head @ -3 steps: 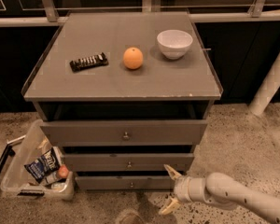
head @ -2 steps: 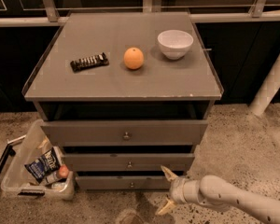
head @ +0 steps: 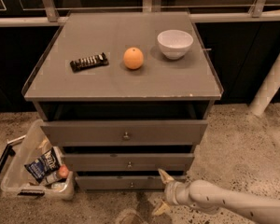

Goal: Open bottom drawer

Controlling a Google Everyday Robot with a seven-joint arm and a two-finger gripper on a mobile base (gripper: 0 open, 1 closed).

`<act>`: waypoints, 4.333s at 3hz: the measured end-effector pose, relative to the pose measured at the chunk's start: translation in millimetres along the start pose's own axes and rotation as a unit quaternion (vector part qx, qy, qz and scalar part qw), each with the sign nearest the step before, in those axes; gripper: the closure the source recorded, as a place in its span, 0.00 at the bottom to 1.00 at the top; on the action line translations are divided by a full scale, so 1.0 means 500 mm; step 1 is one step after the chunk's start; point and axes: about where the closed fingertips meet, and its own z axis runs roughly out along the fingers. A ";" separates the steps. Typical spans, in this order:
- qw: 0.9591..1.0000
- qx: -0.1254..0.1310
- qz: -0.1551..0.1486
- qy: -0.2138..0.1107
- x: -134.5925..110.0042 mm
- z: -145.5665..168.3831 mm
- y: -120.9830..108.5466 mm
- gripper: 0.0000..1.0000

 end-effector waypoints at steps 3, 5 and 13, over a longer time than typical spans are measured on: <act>0.998 0.019 -0.012 0.050 0.121 0.054 -0.039 0.00; 0.998 0.008 -0.012 0.060 0.142 0.130 -0.026 0.00; 0.999 0.024 0.023 0.000 0.228 0.258 -0.118 0.17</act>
Offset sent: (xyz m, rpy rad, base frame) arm 0.0496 -0.0652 -0.0769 -0.1491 -0.0289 -0.0648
